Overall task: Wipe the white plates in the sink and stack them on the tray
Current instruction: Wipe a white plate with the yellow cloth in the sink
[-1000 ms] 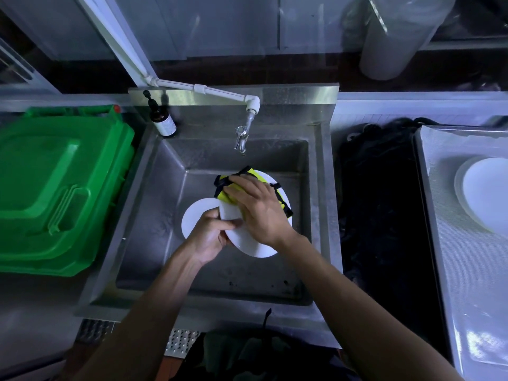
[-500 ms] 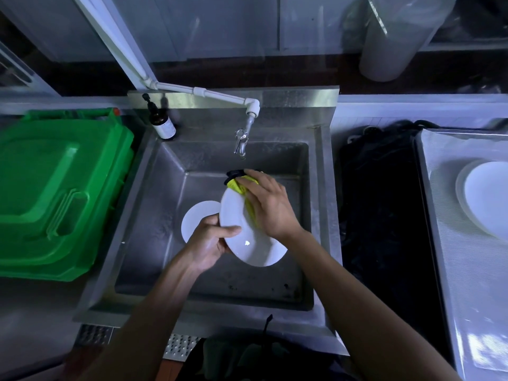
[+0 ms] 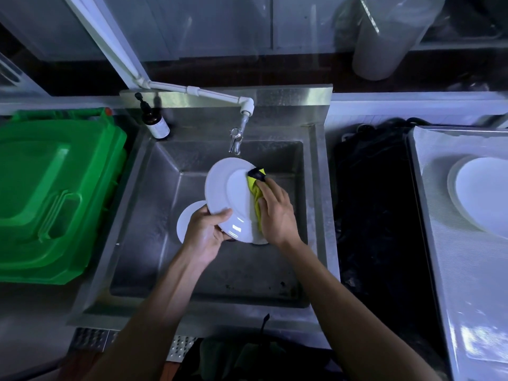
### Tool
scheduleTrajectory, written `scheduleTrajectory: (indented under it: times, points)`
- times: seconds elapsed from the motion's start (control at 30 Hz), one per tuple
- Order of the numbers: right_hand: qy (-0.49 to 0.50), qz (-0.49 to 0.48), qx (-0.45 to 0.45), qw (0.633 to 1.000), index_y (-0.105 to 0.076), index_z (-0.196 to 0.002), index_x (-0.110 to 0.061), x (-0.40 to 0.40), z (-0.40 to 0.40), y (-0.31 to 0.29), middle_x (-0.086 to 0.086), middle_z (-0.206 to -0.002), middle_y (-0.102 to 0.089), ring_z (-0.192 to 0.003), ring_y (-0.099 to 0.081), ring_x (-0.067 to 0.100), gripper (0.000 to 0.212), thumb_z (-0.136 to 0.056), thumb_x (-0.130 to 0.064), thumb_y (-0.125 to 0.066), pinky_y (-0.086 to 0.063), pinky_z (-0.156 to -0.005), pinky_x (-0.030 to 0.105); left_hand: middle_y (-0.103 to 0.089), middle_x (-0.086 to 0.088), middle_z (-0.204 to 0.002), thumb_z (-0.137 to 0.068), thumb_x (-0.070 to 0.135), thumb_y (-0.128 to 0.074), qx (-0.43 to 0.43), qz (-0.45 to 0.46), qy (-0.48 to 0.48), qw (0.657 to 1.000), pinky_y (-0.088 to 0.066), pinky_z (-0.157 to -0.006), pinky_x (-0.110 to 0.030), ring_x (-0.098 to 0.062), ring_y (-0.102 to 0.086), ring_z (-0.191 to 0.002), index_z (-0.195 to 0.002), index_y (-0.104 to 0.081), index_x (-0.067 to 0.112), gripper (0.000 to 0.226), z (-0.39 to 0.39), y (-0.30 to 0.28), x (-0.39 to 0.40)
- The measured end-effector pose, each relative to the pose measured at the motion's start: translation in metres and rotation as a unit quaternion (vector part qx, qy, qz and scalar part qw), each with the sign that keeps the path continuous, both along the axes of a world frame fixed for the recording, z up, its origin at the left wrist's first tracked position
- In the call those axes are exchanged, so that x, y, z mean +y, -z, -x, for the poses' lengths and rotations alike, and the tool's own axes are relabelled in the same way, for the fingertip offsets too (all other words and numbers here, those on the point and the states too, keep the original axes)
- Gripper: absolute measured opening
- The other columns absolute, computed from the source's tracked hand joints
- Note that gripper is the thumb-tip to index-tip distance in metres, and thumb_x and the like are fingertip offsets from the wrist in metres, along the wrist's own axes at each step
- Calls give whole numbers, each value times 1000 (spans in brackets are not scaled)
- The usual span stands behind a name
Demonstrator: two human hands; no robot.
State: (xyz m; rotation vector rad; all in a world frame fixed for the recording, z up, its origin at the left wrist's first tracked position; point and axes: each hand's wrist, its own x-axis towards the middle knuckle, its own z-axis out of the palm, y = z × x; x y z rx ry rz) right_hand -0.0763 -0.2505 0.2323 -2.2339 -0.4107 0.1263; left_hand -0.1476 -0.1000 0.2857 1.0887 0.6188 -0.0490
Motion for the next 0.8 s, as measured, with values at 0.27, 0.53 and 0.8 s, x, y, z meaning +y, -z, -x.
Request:
scheduleTrajectory:
  times: [0.27, 0.53, 0.8]
  points:
    - [-11, -14, -29, 999, -51, -144, -21, 21, 34, -11, -2, -155, -44, -138, -40, 26, 50, -101, -33, -28, -38, -109, 49, -71, -19, -118, -96, 5, -56, 14, 12, -40, 999, -54, -89, -48, -32, -69, -103, -123, -67, 2, 29, -5, 1, 0]
    - [21, -16, -58, 998, -50, -145, -25, 40, 60, -19, -5, -154, -44, -142, -39, 23, 47, -101, -31, -33, -36, -110, 47, -65, -15, -135, -103, 26, -51, 30, 98, -100, 990, -54, -90, -37, -28, -67, -116, -140, -58, 9, 42, -8, -2, -5]
    - [8, -21, -78, 997, -51, -144, -19, 32, 68, -15, 2, -156, -42, -146, -33, 27, 45, -104, -31, -35, -28, -117, 46, -66, -17, -132, -104, 30, -47, 38, 158, -115, 980, -58, -86, -36, -28, -71, -107, -139, -58, 5, 44, -5, -3, -5]
